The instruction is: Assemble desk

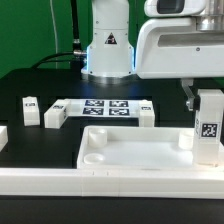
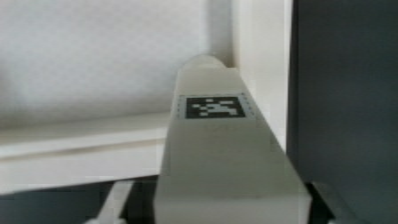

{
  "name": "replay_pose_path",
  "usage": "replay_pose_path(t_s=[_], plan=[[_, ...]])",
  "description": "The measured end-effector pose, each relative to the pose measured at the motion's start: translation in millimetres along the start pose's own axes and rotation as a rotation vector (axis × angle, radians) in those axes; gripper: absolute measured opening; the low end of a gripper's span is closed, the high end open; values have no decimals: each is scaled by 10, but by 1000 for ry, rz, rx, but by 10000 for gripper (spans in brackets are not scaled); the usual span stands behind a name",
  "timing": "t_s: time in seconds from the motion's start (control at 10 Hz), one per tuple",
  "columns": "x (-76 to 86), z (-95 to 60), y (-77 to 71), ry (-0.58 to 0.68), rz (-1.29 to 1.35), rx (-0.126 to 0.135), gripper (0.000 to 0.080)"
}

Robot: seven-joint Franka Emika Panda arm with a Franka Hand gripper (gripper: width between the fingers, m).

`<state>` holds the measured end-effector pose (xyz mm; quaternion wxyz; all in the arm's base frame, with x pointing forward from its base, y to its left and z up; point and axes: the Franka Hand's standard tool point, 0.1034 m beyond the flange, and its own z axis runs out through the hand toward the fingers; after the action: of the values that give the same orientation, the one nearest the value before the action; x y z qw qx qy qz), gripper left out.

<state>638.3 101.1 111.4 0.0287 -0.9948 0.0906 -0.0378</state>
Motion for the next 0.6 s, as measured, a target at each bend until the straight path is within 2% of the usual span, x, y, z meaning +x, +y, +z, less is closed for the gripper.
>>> replay_pose_path(t_s=[0.4,0.6], plan=[[-11,2,21,-13,448,-4,290],[-13,3,23,-13,511,-5,290]])
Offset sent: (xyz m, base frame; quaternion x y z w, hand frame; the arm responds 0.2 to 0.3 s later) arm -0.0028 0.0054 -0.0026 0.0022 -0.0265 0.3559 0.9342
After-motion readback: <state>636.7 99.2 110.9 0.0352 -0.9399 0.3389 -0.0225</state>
